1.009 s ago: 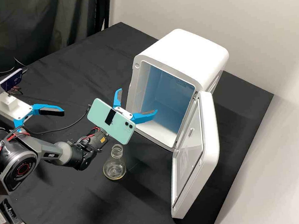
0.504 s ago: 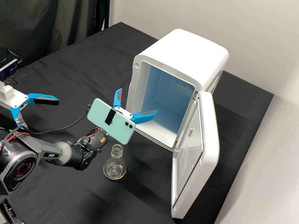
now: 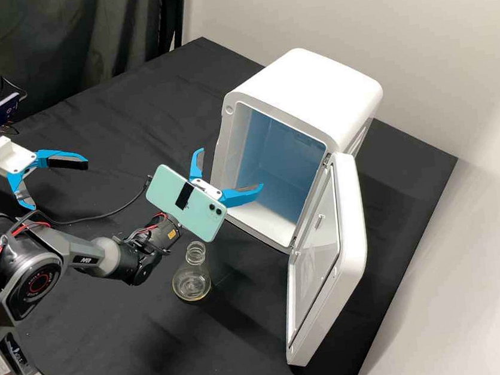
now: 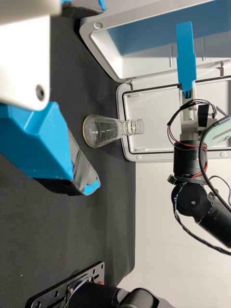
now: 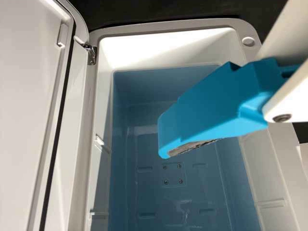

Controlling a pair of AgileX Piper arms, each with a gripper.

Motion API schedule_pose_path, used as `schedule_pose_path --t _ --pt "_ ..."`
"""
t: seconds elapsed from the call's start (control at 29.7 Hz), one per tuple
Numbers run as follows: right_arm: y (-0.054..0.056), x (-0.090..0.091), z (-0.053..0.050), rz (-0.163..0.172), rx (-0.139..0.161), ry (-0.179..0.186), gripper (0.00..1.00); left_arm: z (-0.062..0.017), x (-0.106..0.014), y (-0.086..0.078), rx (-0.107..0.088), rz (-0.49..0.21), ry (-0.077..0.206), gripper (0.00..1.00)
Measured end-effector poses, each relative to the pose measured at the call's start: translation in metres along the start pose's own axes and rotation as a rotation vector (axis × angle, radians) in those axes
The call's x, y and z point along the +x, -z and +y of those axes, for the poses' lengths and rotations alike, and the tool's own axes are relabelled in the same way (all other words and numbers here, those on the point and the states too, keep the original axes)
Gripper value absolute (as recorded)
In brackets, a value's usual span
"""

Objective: Place the flask in the incubator

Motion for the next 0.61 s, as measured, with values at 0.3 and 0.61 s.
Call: schedule_pose_path --t 0.3,0.61 --pt "0.000 0.000 0.000 0.000 0.000 0.000 1.00 0.0031 -0.012 0.005 -0.022 0.007 -0.014 1.00" --pt "0.000 0.000 0.000 0.000 0.000 0.000 1.00 0.0031 -0.022 0.013 0.013 0.000 0.015 1.00"
